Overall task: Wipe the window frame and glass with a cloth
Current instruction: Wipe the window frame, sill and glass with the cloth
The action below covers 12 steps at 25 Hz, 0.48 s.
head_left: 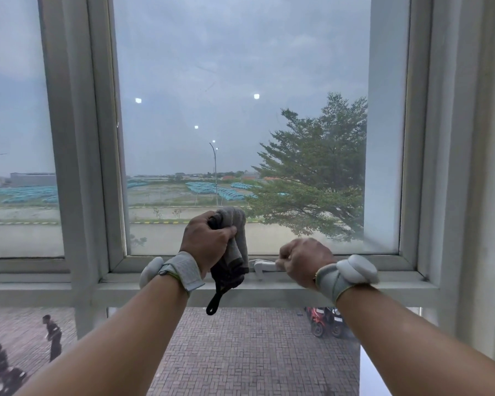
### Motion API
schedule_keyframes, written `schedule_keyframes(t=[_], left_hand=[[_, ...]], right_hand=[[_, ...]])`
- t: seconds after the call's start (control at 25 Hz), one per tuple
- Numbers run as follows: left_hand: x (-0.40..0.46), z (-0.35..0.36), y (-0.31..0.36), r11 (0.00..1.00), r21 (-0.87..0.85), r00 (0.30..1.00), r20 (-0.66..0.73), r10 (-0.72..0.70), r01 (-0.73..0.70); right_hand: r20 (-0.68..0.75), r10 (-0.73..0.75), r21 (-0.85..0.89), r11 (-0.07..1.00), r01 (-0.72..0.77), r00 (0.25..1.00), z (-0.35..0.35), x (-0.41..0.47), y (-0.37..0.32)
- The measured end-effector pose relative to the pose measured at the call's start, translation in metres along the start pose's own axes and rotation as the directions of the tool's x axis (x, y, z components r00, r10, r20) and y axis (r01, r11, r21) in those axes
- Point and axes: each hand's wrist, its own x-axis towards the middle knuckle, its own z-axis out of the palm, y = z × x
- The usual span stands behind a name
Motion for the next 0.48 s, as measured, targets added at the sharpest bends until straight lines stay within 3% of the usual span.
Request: schedule_keyframes(t=[0.2,0.48], left_hand=[[0.0,0.014,-0.006,1.0,0.029,1.0,0.016,-0.006,0.005],[-0.009,0.025,-0.008,1.0,0.02,1.0,-0.01,-0.003,0.003]], right_hand=[[-0.07,-0.027,-0.046,0.999,0.024,0.997,0.014,-0.008,0.004],[-0.007,-0.026,-0.158,0.987,0.025,1.0,0.005,-0.015,0.0]])
